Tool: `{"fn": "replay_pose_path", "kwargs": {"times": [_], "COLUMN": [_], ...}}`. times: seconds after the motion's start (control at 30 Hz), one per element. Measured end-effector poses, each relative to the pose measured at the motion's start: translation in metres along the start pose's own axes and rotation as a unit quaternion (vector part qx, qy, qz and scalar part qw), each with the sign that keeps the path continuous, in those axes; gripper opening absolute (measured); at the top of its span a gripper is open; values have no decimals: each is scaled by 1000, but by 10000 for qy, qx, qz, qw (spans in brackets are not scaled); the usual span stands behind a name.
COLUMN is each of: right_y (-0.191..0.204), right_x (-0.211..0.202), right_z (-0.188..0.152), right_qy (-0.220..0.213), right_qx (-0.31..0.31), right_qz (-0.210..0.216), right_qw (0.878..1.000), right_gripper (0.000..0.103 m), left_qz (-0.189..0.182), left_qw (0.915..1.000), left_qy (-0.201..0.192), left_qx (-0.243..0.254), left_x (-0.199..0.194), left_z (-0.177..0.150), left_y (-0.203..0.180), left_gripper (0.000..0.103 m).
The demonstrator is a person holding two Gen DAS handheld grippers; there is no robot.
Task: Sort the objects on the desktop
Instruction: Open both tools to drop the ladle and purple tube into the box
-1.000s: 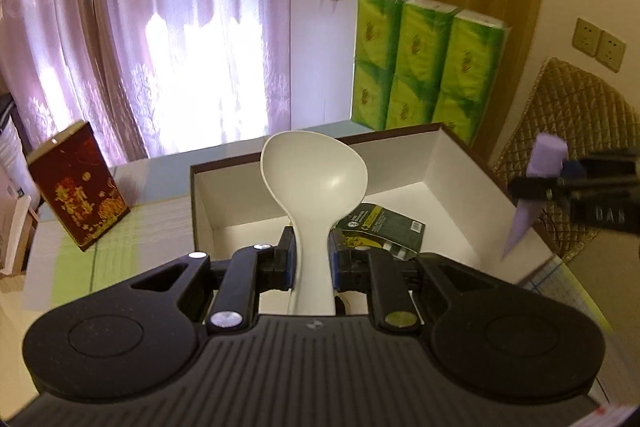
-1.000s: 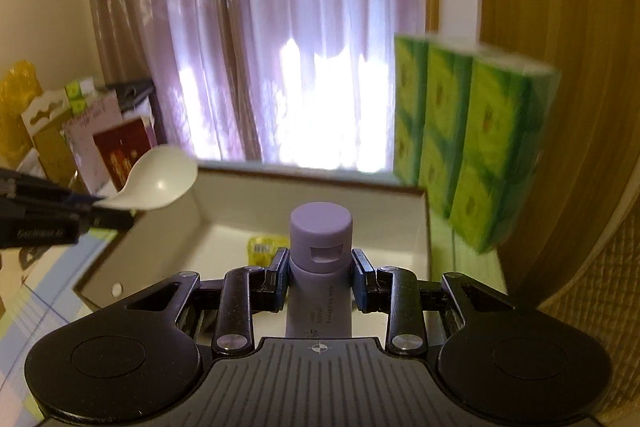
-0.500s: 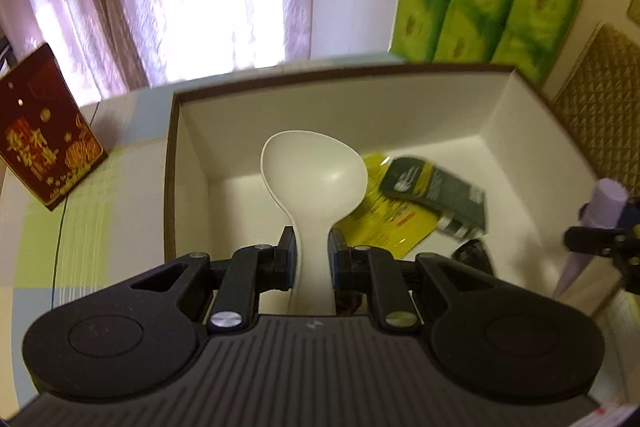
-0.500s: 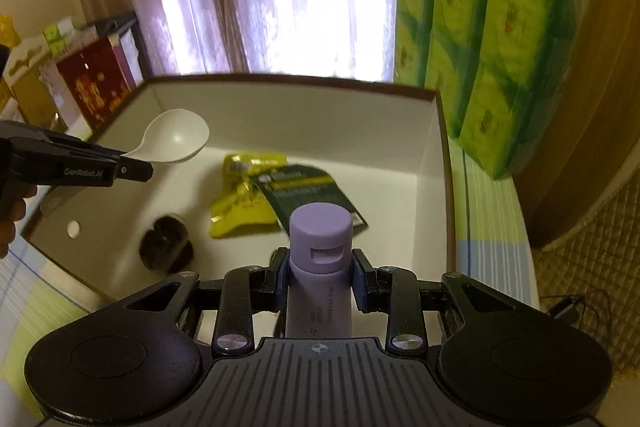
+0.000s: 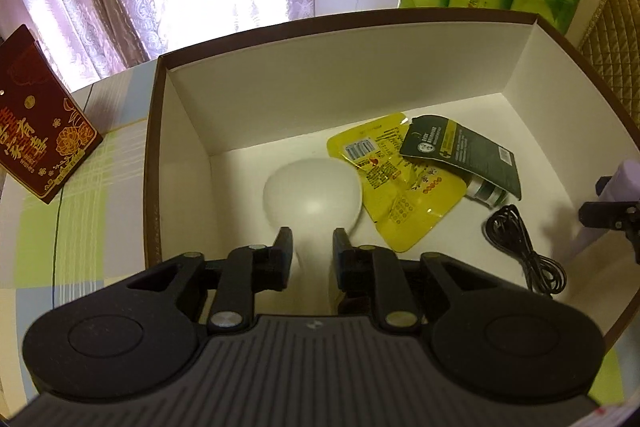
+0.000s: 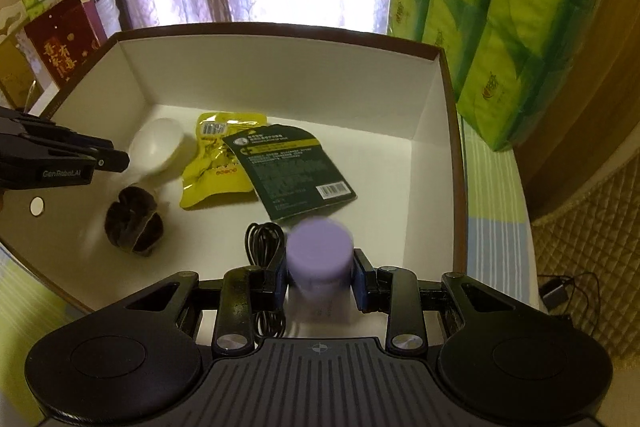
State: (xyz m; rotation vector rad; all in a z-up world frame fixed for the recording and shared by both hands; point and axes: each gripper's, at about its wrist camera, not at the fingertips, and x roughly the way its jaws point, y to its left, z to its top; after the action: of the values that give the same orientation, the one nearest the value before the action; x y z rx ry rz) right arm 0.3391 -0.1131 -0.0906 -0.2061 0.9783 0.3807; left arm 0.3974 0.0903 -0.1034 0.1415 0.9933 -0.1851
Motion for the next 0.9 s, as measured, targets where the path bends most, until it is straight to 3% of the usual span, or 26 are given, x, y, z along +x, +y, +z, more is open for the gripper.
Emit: {"fn": "replay_pose_path", "kwargs": {"times": [0.07, 0.13, 0.2, 0.33, 0.47, 0.53, 0.6, 0.7, 0.9], "right_y": [0, 1, 3, 4, 6, 8, 10, 10, 11], "right_x": [-1, -3, -8, -12, -16, -18, -21, -25, -37], "right_z": [2, 3, 2, 3, 1, 1, 1, -2, -4], "right_qy": [1, -20, -140, -189, -214, -237, -261, -344, -460], "right_qx": [-16, -33, -76, -61, -84, -119, -112, -73, -53], "right_qz": [5, 37, 0, 50, 88, 80, 81, 70, -7], "right_qw": [10000, 10000, 9999, 9998, 9997, 9996, 9996, 9994, 9989], "right_gripper": [30, 40, 70, 73, 85, 90, 94, 100, 101], "left_qz": [-3, -9, -12, -12, -41, -47, -19, -57, 27], "left_qw": [10000, 10000, 9999, 9999, 9999, 9998, 9997, 9996, 9990], "left_qy": [-29, -68, -82, -82, -101, -120, -174, -239, -404], "left_qx": [20, 37, 58, 88, 104, 132, 146, 161, 201], "left_x": [-2, -5, -7, -10, -16, -20, -25, -34, -52], "left_z": [1, 2, 2, 1, -1, -2, -3, -4, -7], "left_y": [-2, -3, -5, -9, -12, -14, -16, -18, -23], "left_gripper": [25, 30, 35, 39, 47, 54, 68, 76, 90]}}
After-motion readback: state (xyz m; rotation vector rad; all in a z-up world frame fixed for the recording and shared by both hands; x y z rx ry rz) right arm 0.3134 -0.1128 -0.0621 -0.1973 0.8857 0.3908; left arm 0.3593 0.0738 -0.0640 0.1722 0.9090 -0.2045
